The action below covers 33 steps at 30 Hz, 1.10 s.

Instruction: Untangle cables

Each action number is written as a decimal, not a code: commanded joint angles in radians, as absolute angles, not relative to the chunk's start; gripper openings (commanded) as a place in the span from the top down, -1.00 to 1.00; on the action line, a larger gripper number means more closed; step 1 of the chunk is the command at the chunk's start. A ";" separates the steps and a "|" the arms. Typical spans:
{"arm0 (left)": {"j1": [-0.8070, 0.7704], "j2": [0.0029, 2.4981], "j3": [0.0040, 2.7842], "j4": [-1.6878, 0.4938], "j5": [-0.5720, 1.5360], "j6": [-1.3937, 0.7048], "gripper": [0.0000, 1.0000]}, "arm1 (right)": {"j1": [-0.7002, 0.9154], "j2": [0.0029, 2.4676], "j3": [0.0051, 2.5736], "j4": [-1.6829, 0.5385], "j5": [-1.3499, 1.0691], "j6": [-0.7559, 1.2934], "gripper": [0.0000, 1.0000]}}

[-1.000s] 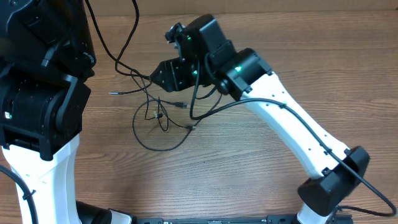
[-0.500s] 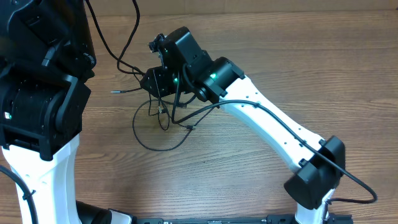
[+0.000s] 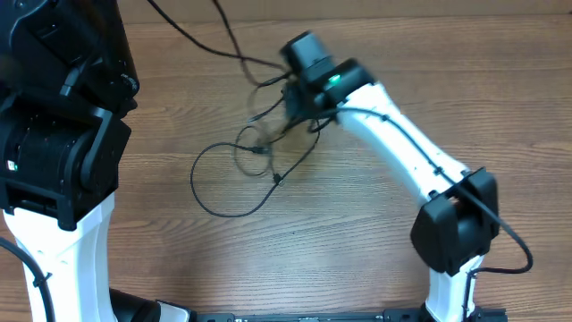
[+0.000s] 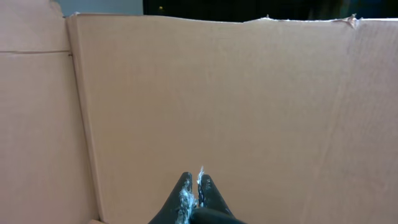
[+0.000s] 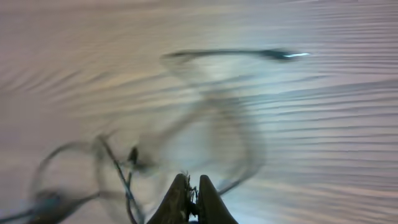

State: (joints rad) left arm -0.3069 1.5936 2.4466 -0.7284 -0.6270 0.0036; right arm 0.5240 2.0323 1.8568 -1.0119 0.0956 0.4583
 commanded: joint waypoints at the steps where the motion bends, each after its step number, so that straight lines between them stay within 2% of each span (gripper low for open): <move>1: -0.294 1.571 2.453 -0.704 -0.662 0.032 0.92 | 0.422 2.037 1.789 -1.009 0.154 0.468 0.92; 7: -0.260 1.549 2.453 -0.701 -0.662 0.035 0.92 | 0.300 2.039 1.737 -0.984 0.141 0.467 0.92; 15: -0.200 1.515 2.453 -0.649 -0.683 0.075 0.92 | 0.213 2.039 1.727 -0.963 0.112 0.437 0.92; 24: -0.154 1.483 2.453 -0.675 -0.716 0.097 0.92 | 0.195 2.039 1.727 -0.979 0.115 0.414 0.92; 33: 0.012 1.483 2.437 -0.686 -0.685 0.097 0.92 | 0.195 2.040 1.722 -0.978 0.130 0.414 0.92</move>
